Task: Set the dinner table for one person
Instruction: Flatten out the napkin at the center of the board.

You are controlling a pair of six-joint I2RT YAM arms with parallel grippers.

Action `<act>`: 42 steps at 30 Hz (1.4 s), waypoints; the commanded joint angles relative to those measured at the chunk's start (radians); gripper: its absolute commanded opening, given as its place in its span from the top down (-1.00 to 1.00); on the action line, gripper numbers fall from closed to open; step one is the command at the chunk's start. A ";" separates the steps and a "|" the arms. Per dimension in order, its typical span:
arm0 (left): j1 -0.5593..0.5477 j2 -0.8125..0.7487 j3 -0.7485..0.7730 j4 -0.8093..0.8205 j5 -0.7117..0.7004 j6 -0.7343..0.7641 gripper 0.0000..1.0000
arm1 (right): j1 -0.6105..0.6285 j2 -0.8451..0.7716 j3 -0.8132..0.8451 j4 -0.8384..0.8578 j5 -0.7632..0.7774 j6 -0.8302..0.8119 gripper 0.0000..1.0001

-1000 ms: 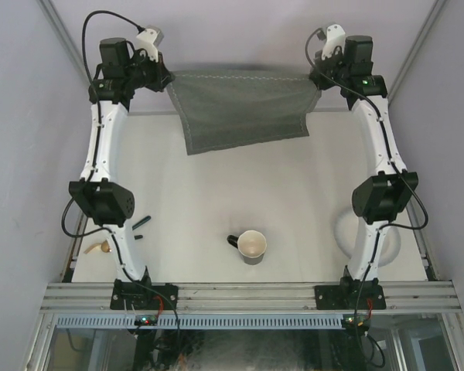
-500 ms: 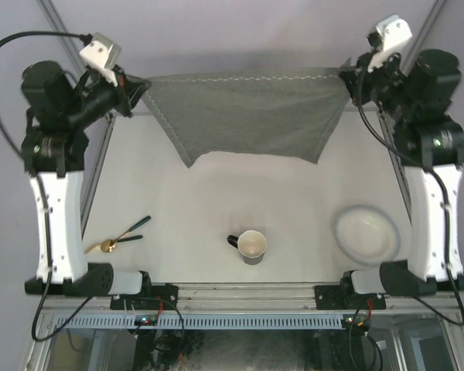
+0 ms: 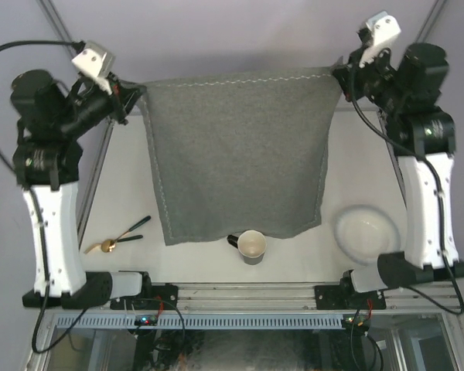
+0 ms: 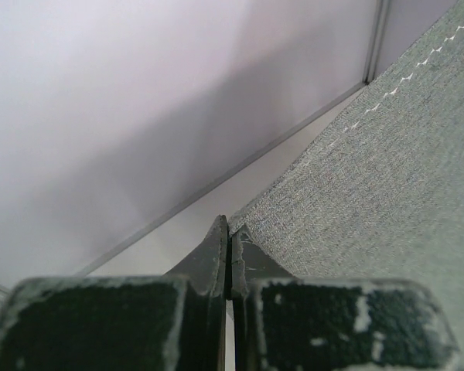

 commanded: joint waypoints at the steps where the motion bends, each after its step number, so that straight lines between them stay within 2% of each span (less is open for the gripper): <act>1: 0.046 0.172 0.081 0.043 -0.149 0.044 0.99 | -0.033 0.151 0.087 0.049 0.165 -0.020 1.00; 6: 0.046 0.428 0.314 0.062 -0.164 0.013 1.00 | -0.047 0.322 0.227 0.119 0.187 -0.001 1.00; 9: 0.046 0.597 0.529 0.073 -0.199 -0.007 0.99 | -0.057 0.453 0.396 0.133 0.209 0.006 1.00; 11: 0.046 0.664 0.604 0.128 -0.233 -0.006 1.00 | -0.059 0.550 0.515 0.154 0.230 -0.004 1.00; 13: 0.045 0.676 0.584 0.227 -0.277 0.003 1.00 | -0.059 0.611 0.589 0.208 0.251 -0.015 1.00; 16: 0.047 0.671 0.533 0.365 -0.352 0.017 0.99 | -0.061 0.644 0.571 0.337 0.271 -0.019 1.00; 22: 0.081 0.668 0.515 0.434 -0.402 -0.046 1.00 | -0.086 0.676 0.563 0.384 0.268 0.017 1.00; 26: 0.106 0.593 0.375 0.391 -0.356 -0.043 1.00 | -0.110 0.626 0.439 0.360 0.223 0.015 1.00; 32: 0.123 0.358 -0.174 0.298 -0.212 -0.085 0.99 | -0.140 0.440 0.024 0.200 0.087 -0.012 1.00; 38: 0.125 0.284 -0.610 0.245 -0.118 -0.110 0.99 | -0.137 0.329 -0.392 -0.031 -0.051 -0.115 1.00; 42: 0.125 0.327 -0.704 0.192 -0.054 -0.096 0.99 | -0.136 0.346 -0.600 -0.196 -0.128 -0.245 1.00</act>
